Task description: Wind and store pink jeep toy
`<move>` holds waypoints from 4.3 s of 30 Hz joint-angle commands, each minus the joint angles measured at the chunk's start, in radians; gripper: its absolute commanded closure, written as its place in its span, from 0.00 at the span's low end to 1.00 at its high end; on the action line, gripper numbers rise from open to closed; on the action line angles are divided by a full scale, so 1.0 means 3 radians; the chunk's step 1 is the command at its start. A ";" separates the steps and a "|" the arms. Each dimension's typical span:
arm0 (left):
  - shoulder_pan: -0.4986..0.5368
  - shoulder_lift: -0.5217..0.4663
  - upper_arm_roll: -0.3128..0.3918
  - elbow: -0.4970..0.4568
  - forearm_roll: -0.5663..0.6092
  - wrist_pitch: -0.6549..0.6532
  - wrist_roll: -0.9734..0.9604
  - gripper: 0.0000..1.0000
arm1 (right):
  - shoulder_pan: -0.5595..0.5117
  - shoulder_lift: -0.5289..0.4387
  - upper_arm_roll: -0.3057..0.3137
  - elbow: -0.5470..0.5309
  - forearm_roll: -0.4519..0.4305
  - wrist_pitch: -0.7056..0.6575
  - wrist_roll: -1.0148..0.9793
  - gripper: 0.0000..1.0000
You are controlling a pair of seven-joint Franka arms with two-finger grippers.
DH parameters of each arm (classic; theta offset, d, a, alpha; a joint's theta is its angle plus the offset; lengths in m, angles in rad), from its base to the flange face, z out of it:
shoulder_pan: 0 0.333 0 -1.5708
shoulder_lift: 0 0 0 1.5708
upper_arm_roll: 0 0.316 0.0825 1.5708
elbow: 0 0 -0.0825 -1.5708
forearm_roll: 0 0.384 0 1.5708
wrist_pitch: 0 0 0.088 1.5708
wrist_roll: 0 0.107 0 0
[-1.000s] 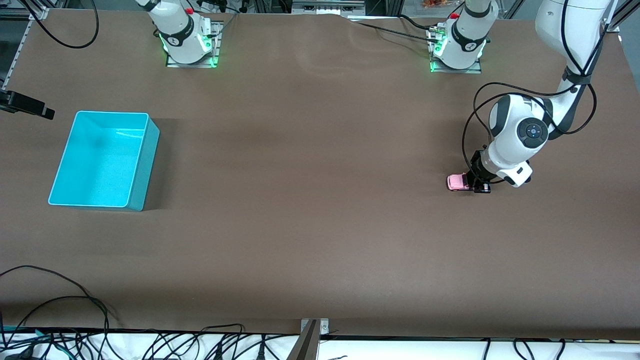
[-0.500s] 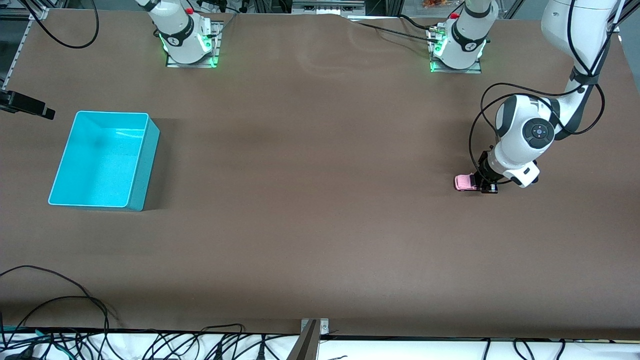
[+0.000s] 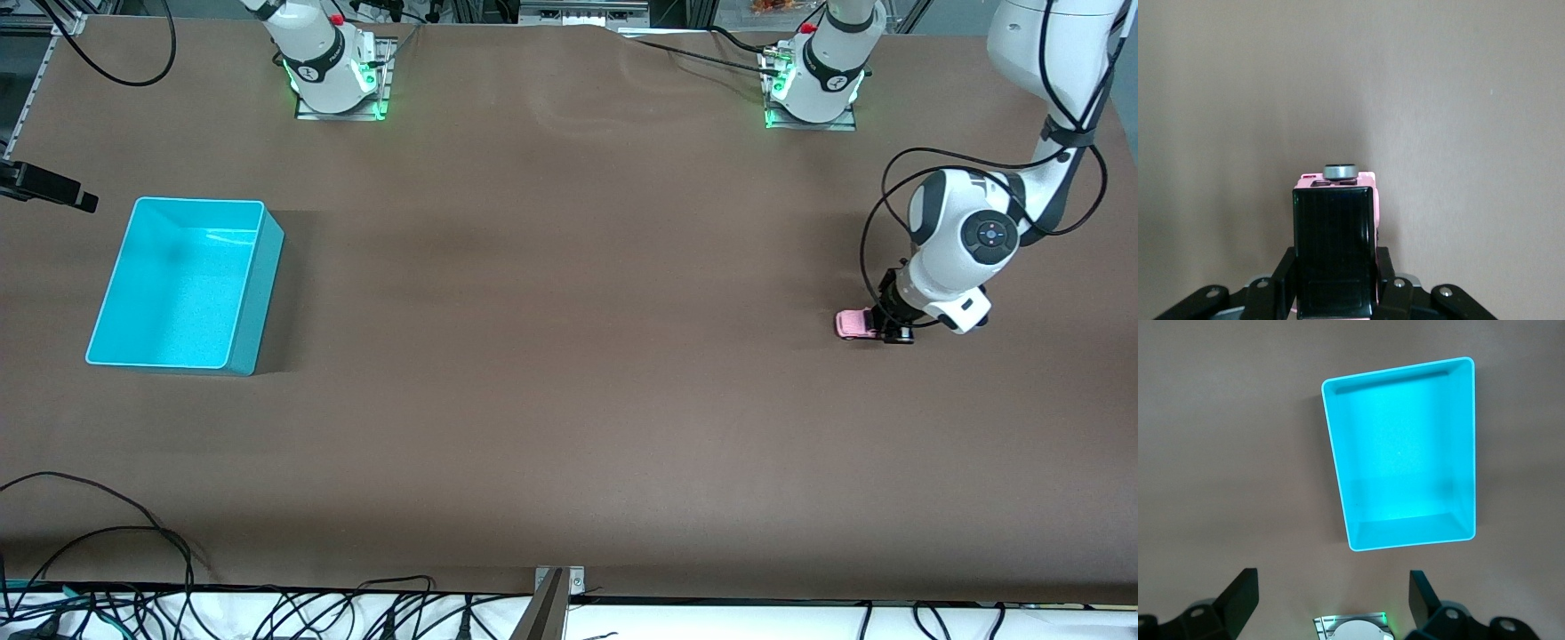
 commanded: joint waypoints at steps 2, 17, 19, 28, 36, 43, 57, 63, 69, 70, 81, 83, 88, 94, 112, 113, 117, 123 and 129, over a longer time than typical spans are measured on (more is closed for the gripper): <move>0.0185 0.0153 -0.0004 0.0049 0.0322 0.0013 0.0064 1.00 | -0.0005 0.0025 0.0003 0.0063 0.0059 -0.0028 -0.0033 0.00; 0.0543 0.0230 -0.0009 0.0090 0.0619 0.0085 0.0227 1.00 | -0.0005 0.0025 0.0003 0.0063 0.0059 -0.0023 -0.0033 0.00; 0.0568 0.0255 -0.0004 0.0090 0.0624 0.0131 0.0233 1.00 | -0.0005 0.0025 0.0003 0.0063 0.0059 -0.0028 -0.0033 0.00; 0.0804 0.0312 -0.0009 0.0121 0.0926 0.0192 0.0289 1.00 | -0.0005 0.0025 0.0003 0.0063 0.0059 -0.0023 -0.0033 0.00; 0.0819 0.0342 -0.0009 0.0187 0.0951 0.0192 0.0289 0.70 | -0.0005 0.0025 0.0003 0.0063 0.0059 -0.0023 -0.0033 0.00; 0.0845 0.0337 -0.0009 0.0254 0.0936 0.0187 0.0304 0.00 | -0.0005 0.0025 0.0003 0.0063 0.0059 -0.0023 -0.0033 0.00; 0.0891 0.0210 -0.0024 0.0387 0.0895 -0.0043 0.0396 0.00 | -0.0005 0.0025 0.0003 0.0063 0.0059 -0.0023 -0.0028 0.00; 0.0886 0.0026 -0.0055 0.0514 0.0844 -0.0283 0.0396 0.00 | -0.0005 0.0025 0.0003 0.0063 0.0059 -0.0023 -0.0033 0.00; 0.0886 -0.0097 -0.0126 0.0606 0.0681 -0.0375 0.0462 0.00 | -0.0005 0.0025 0.0003 0.0063 0.0059 -0.0023 -0.0033 0.00; 0.0881 -0.0102 -0.0152 0.0662 0.0655 -0.0476 0.0554 0.00 | -0.0005 0.0025 0.0003 0.0063 0.0059 -0.0023 -0.0033 0.00; 0.0901 -0.0302 -0.0249 0.1393 -0.0193 -0.1407 0.2409 0.00 | -0.0005 0.0025 0.0003 0.0063 0.0059 -0.0023 -0.0033 0.00; 0.0901 -0.0297 -0.0249 0.1552 -0.0306 -0.1525 0.2686 0.00 | 0.0000 0.0025 0.0003 0.0063 0.0059 -0.0023 -0.0033 0.00; 0.0881 -0.0292 -0.0254 0.1859 -0.0434 -0.1761 0.3366 0.00 | 0.0000 0.0030 0.0008 0.0063 0.0059 -0.0023 -0.0038 0.00; 0.0860 -0.0297 -0.0305 0.2176 -0.0521 -0.2062 0.4067 0.00 | 0.0000 0.0030 0.0013 0.0063 0.0059 -0.0033 -0.0033 0.00; 0.0870 -0.0312 -0.0964 0.2999 -0.0557 -0.3126 0.4788 0.00 | 0.0174 0.0030 0.0013 0.0063 -0.0146 -0.0013 -0.0038 0.00; 0.0870 -0.0312 -0.0985 0.3020 -0.0567 -0.3146 0.4824 0.00 | 0.0189 0.0030 0.0013 0.0063 -0.0156 -0.0013 -0.0038 0.00; 0.0896 -0.0353 -0.1011 0.3035 -0.0797 -0.3162 0.5105 0.00 | 0.0251 0.0055 0.0013 0.0063 -0.0253 -0.0013 -0.0033 0.00; 0.0901 -0.0460 -0.1001 0.2989 -0.0859 -0.3167 0.5402 0.00 | 0.0281 0.0055 0.0003 0.0063 -0.0248 -0.0023 -0.0002 0.00; 0.0891 -0.0481 -0.1011 0.2984 -0.0854 -0.3182 0.5448 0.00 | 0.0281 0.0055 -0.0007 0.0063 -0.0238 -0.0018 -0.0002 0.00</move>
